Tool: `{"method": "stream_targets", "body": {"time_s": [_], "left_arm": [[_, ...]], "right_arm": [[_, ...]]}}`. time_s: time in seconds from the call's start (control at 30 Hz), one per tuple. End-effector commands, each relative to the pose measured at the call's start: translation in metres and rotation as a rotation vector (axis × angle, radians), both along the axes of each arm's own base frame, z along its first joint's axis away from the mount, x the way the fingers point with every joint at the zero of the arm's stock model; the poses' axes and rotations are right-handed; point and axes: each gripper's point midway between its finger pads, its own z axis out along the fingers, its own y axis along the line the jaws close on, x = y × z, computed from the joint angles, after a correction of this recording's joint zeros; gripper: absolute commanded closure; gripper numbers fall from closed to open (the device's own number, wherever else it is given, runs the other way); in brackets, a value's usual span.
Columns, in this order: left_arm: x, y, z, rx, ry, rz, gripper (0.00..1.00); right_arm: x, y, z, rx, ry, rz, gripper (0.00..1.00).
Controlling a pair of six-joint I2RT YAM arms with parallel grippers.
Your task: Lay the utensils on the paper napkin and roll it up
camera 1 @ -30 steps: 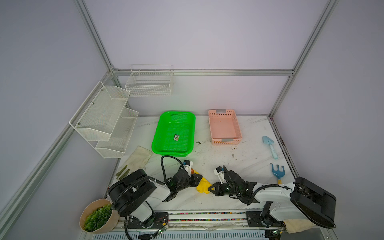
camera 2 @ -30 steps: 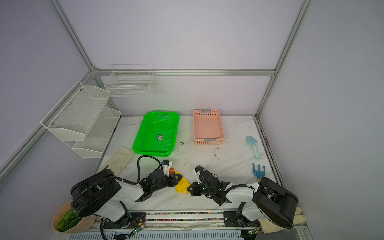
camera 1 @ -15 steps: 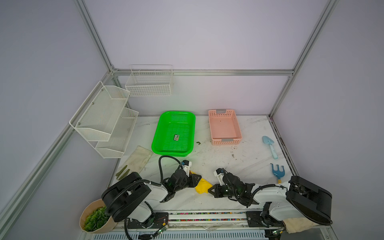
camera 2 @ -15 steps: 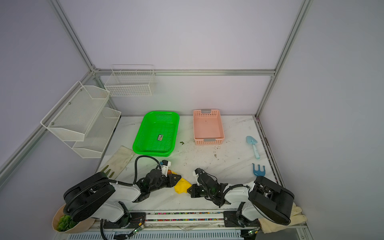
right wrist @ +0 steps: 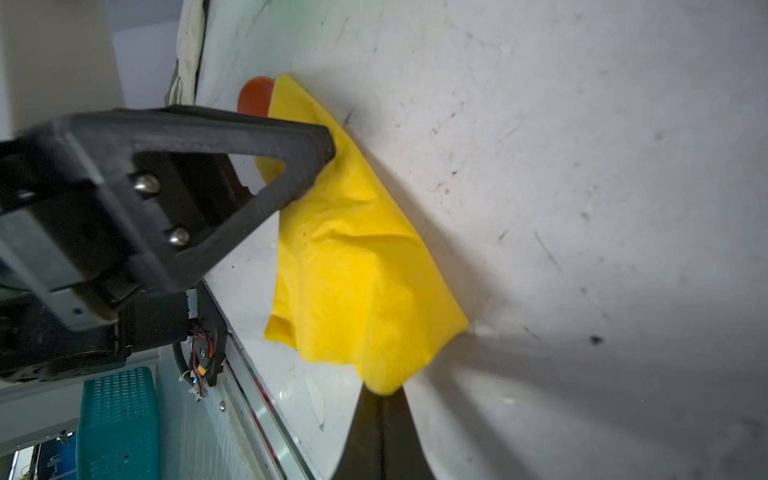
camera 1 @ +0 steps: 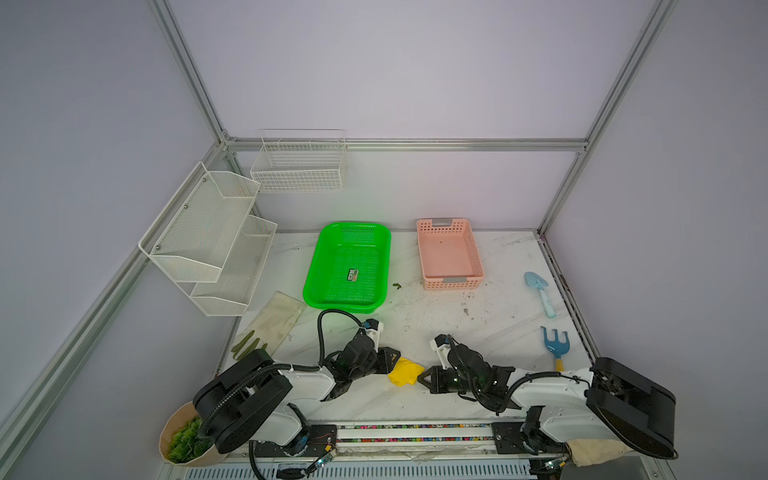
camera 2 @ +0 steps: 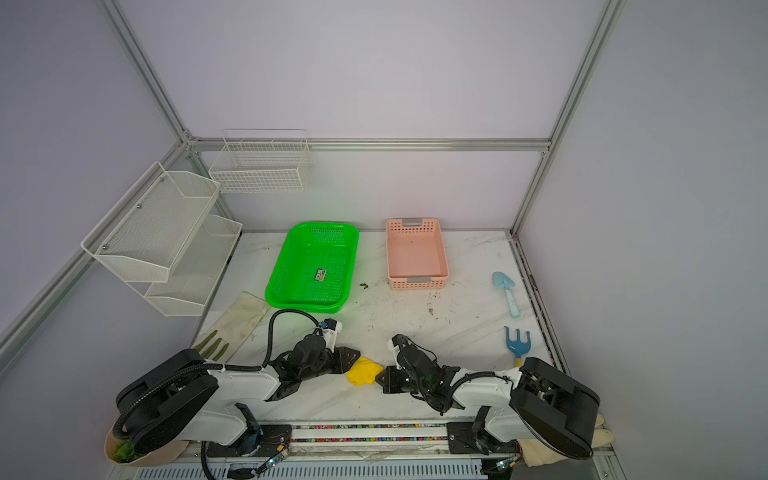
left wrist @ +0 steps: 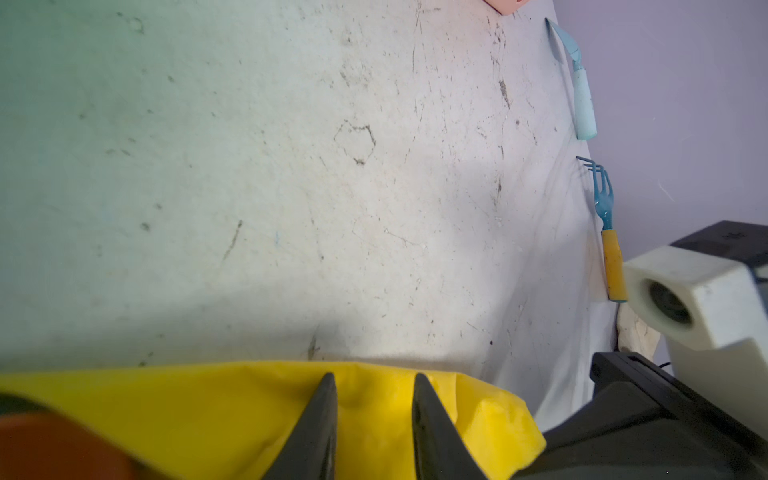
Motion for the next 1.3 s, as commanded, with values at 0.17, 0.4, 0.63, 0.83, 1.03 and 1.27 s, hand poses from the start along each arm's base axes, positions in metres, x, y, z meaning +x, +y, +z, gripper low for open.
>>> {"method": "stream_targets", "body": {"time_s": [0.17, 0.4, 0.63, 0.83, 1.03, 1.27], "left_arm": [[-0.008, 0.015, -0.024, 0.069, 0.041, 0.011, 0.70], [-0.012, 0.021, -0.023, 0.061, 0.030, 0.023, 0.71], [-0.011, 0.021, -0.010, 0.034, -0.008, 0.031, 0.72], [-0.010, 0.020, -0.005, 0.023, -0.027, 0.031, 0.72], [-0.007, 0.019, 0.012, 0.004, -0.054, 0.034, 0.59], [-0.003, 0.035, 0.058, -0.009, -0.107, 0.115, 0.42]], "right_arm": [[0.017, 0.014, 0.063, 0.047, -0.106, 0.022, 0.99], [0.033, 0.024, 0.028, -0.037, -0.104, 0.057, 1.00], [0.025, 0.034, 0.006, -0.012, -0.051, 0.090, 1.00], [0.011, 0.038, -0.014, -0.040, -0.024, 0.108, 1.00], [0.003, 0.032, -0.037, -0.081, 0.007, 0.098, 1.00], [0.002, 0.023, -0.043, -0.103, 0.018, 0.068, 1.00]]}}
